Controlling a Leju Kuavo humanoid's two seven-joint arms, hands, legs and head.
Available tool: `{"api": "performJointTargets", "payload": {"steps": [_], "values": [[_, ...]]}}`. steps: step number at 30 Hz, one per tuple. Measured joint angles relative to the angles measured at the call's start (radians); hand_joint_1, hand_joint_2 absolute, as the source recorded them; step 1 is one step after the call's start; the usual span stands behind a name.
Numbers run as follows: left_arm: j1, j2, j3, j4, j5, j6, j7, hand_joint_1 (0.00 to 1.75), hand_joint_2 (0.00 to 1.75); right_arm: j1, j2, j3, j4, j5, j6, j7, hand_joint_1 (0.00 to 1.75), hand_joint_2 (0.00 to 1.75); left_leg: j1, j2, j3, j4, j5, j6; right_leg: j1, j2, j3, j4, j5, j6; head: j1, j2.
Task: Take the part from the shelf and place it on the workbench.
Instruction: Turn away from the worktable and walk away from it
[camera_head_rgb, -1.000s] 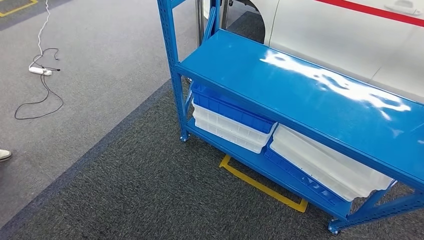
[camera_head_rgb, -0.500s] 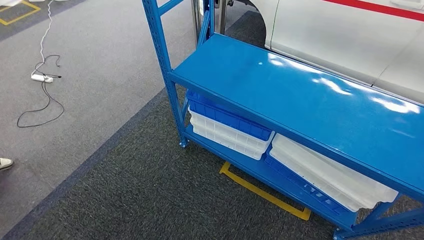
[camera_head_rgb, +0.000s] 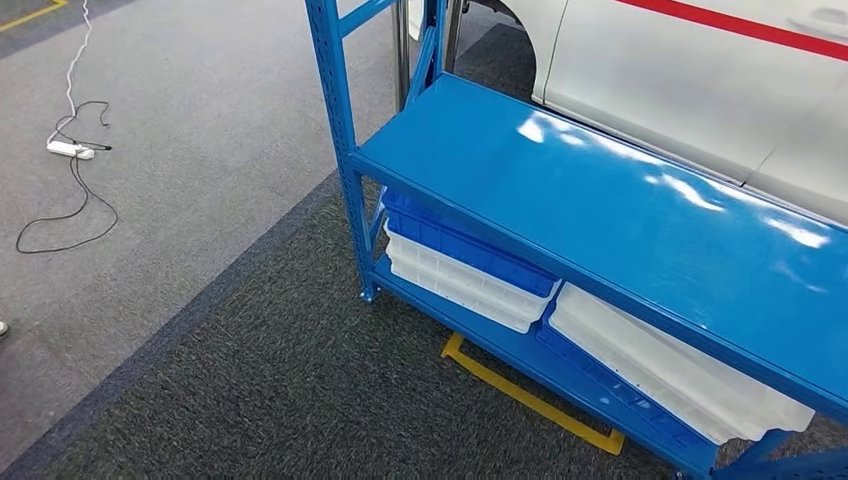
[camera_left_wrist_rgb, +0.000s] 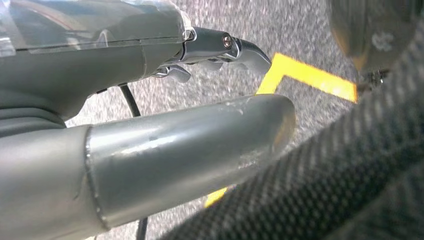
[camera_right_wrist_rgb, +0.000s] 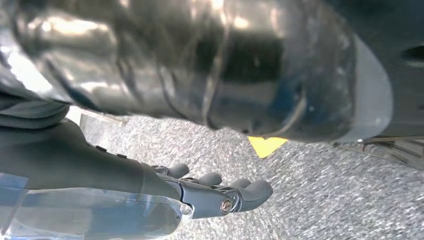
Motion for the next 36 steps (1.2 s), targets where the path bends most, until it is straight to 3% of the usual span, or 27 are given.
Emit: {"api": "performJointTargets", "payload": {"steps": [1,2,4,6,8,11,12,14,15,16,17,19,21,23,25,27,29,30,31,32,34,36], "values": [[0.000,0.000,-0.001,0.000,-0.001,0.000,0.001,0.00,0.00,0.000,0.000,0.000,0.000,0.001,0.000,0.000,0.00,0.00,0.000,-0.001,0.007,0.000,-0.006,0.000,0.000,0.000,-0.024,0.022,0.010,0.001,0.000,0.000],[0.000,0.000,-0.002,0.000,-0.002,0.000,0.002,0.00,0.00,0.001,0.000,0.000,0.000,0.002,0.001,0.000,0.00,0.00,0.000,-0.003,0.016,0.000,-0.013,-0.001,0.000,0.000,-0.027,0.003,0.043,0.000,0.000,0.000],[0.000,0.000,-0.002,0.000,-0.003,-0.001,0.003,0.00,0.00,0.004,0.000,0.000,0.000,0.004,0.002,0.000,0.00,0.00,-0.001,-0.007,0.035,0.001,-0.030,-0.006,0.001,0.000,0.007,-0.116,0.138,-0.008,0.000,0.000],[0.000,-0.001,-0.002,0.001,-0.003,-0.002,0.004,0.00,0.00,0.005,-0.001,-0.001,0.000,0.006,0.003,0.000,0.00,0.00,-0.005,-0.009,0.044,0.003,-0.046,-0.016,0.006,0.000,0.041,-0.217,0.188,-0.019,0.000,0.000],[-0.002,-0.001,-0.002,0.001,-0.004,-0.003,0.004,0.00,0.00,0.002,-0.002,-0.002,0.000,0.007,0.003,0.000,0.00,0.00,-0.008,-0.008,0.048,0.001,-0.054,-0.026,0.010,0.002,0.049,-0.239,0.184,-0.026,0.000,0.000],[-0.006,0.001,-0.003,0.001,-0.004,-0.003,0.004,0.00,0.00,0.003,-0.002,-0.004,0.000,0.010,0.003,0.001,0.00,0.00,-0.008,-0.007,0.050,0.024,-0.078,-0.040,0.000,0.001,0.068,-0.256,0.180,-0.040,-0.001,0.000],[-0.006,0.002,-0.003,0.001,-0.004,-0.003,0.004,0.00,0.00,0.003,-0.002,-0.005,0.000,0.011,0.004,0.001,0.00,0.00,-0.007,-0.007,0.031,0.067,-0.101,-0.045,-0.003,0.000,0.076,-0.262,0.179,-0.045,-0.002,0.000],[-0.005,0.002,-0.003,0.001,-0.004,-0.004,0.004,0.00,0.00,0.003,-0.002,-0.006,0.000,0.012,0.005,0.001,0.00,0.00,-0.004,-0.006,-0.043,0.201,-0.155,-0.053,-0.002,-0.001,0.085,-0.265,0.172,-0.052,-0.003,0.000],[-0.004,0.002,-0.003,0.001,-0.004,-0.004,0.004,0.00,0.00,0.003,-0.002,-0.006,0.000,0.013,0.005,0.001,0.00,0.00,-0.003,-0.006,-0.080,0.257,-0.168,-0.056,-0.001,-0.001,0.089,-0.265,0.168,-0.053,-0.003,0.000],[-0.004,0.002,-0.003,0.001,-0.004,-0.005,0.004,0.00,0.00,0.002,-0.002,-0.006,0.000,0.013,0.006,0.001,0.00,0.00,-0.002,-0.006,-0.103,0.282,-0.160,-0.058,-0.001,-0.001,0.095,-0.265,0.163,-0.053,-0.004,0.000],[-0.004,0.002,-0.003,0.001,-0.005,-0.005,0.004,0.00,0.00,0.002,-0.002,-0.006,0.000,0.014,0.006,0.002,0.00,0.00,-0.001,-0.006,-0.106,0.265,-0.129,-0.059,-0.002,0.000,0.103,-0.264,0.158,-0.052,-0.004,0.000],[-0.004,0.003,-0.003,0.001,-0.006,-0.006,0.004,0.00,0.00,0.003,-0.002,-0.007,0.000,0.016,0.006,0.003,0.00,0.00,0.000,-0.005,-0.066,0.142,-0.037,-0.057,-0.002,0.002,0.121,-0.264,0.145,-0.046,-0.004,0.000],[-0.004,0.003,-0.004,0.001,-0.006,-0.007,0.004,0.00,0.00,0.003,-0.002,-0.007,0.000,0.017,0.006,0.003,0.00,0.87,-0.002,-0.005,-0.027,0.038,0.007,-0.049,0.002,0.004,0.128,-0.262,0.135,-0.036,-0.003,0.000],[-0.004,0.003,-0.005,0.001,-0.006,-0.008,0.004,0.00,0.00,0.000,-0.002,-0.007,0.000,0.018,0.006,0.003,0.00,1.75,-0.007,-0.006,-0.019,0.015,0.004,-0.039,0.004,0.005,0.127,-0.263,0.132,-0.026,-0.003,0.000],[-0.004,0.002,-0.006,0.001,-0.006,-0.008,0.004,0.00,0.00,-0.001,-0.002,-0.007,0.000,0.018,0.006,0.004,0.00,1.75,-0.003,-0.007,-0.014,0.006,0.007,-0.025,0.003,0.004,0.128,-0.258,0.124,-0.015,-0.003,0.000],[-0.004,0.000,-0.008,0.001,-0.007,-0.008,0.004,0.00,0.00,-0.001,-0.002,-0.007,0.000,0.020,0.006,0.005,0.00,0.87,0.002,-0.004,-0.007,-0.004,0.010,-0.012,0.002,0.004,0.101,-0.195,0.085,-0.008,-0.002,0.000],[-0.005,0.000,-0.010,0.001,-0.007,-0.010,0.005,0.00,0.00,-0.001,-0.002,-0.010,0.000,0.019,0.006,0.008,0.00,0.00,0.000,0.004,-0.004,-0.005,0.006,-0.003,0.000,0.004,0.032,-0.066,0.027,-0.005,-0.002,0.000],[-0.005,0.000,-0.011,0.001,-0.007,-0.011,0.005,0.00,0.00,0.000,-0.002,-0.013,0.000,0.016,0.006,0.009,0.00,0.00,-0.001,0.009,-0.003,-0.005,0.004,-0.001,0.000,0.004,-0.003,-0.011,0.013,-0.004,-0.002,0.000],[-0.005,0.000,-0.012,0.001,-0.007,-0.012,0.006,0.00,0.00,0.000,-0.002,-0.017,0.000,0.013,0.006,0.010,0.00,0.00,-0.002,0.015,0.000,-0.004,0.001,0.000,0.000,0.003,-0.022,0.013,0.019,-0.003,-0.002,0.000],[-0.005,0.000,-0.013,0.001,-0.007,-0.013,0.006,0.00,0.00,0.000,-0.002,-0.021,0.000,0.010,0.006,0.010,0.00,0.00,-0.002,0.020,0.005,-0.004,-0.003,-0.001,0.000,0.001,-0.021,-0.003,0.047,-0.003,-0.002,0.000],[-0.005,-0.001,-0.014,0.001,-0.007,-0.013,0.007,0.00,0.00,0.001,-0.002,-0.025,0.000,0.006,0.006,0.011,0.00,0.00,-0.003,0.032,0.018,-0.003,-0.014,-0.006,0.002,-0.024,0.026,-0.125,0.129,-0.010,-0.002,0.000],[-0.003,-0.001,-0.017,0.001,-0.009,-0.013,0.007,0.00,0.00,-0.002,-0.002,-0.028,0.000,0.004,0.006,0.012,0.00,0.00,-0.009,0.049,0.027,0.001,-0.026,-0.017,0.010,-0.061,0.068,-0.228,0.169,-0.021,-0.003,0.000]]}}
